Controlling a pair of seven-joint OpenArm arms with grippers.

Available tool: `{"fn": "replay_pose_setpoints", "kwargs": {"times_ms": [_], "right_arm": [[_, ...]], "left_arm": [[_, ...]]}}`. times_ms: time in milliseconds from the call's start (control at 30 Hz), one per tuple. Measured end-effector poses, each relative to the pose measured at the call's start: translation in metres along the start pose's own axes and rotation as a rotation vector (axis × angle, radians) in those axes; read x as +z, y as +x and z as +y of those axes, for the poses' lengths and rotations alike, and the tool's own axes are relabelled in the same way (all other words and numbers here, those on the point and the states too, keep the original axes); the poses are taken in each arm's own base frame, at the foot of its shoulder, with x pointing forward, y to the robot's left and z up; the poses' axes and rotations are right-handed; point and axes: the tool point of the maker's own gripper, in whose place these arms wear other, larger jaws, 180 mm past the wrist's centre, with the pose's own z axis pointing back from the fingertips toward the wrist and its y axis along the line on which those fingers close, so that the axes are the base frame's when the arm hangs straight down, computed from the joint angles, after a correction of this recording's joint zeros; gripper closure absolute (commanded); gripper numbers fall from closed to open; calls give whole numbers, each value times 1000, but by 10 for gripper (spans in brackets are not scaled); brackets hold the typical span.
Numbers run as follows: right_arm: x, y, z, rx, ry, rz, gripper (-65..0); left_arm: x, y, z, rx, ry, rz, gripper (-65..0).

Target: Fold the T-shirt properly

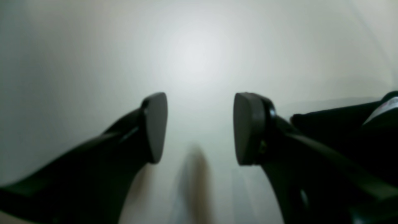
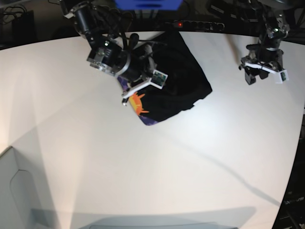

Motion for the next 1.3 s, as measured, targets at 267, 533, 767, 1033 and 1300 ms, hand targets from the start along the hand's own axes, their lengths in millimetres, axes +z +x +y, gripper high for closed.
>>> {"fn": "replay_pose_setpoints", "kwargs": {"times_ms": [267, 533, 767, 1033, 1300], "right_arm": [[0, 5, 64, 52, 159, -10, 0], [4, 11, 111, 112, 283, -27, -199], [12, 19, 110, 143, 277, -61, -343], [17, 11, 94, 200, 266, -80, -343], [11, 17, 36, 141, 104, -93, -318]], "left_arm": [[0, 2, 1, -6, 1, -2, -330], [7, 18, 23, -2, 58, -45, -331], [13, 34, 38, 19, 102, -98, -332], [21, 40, 53, 30, 144, -118, -332], [24, 43, 60, 36, 162, -132, -332]]}}
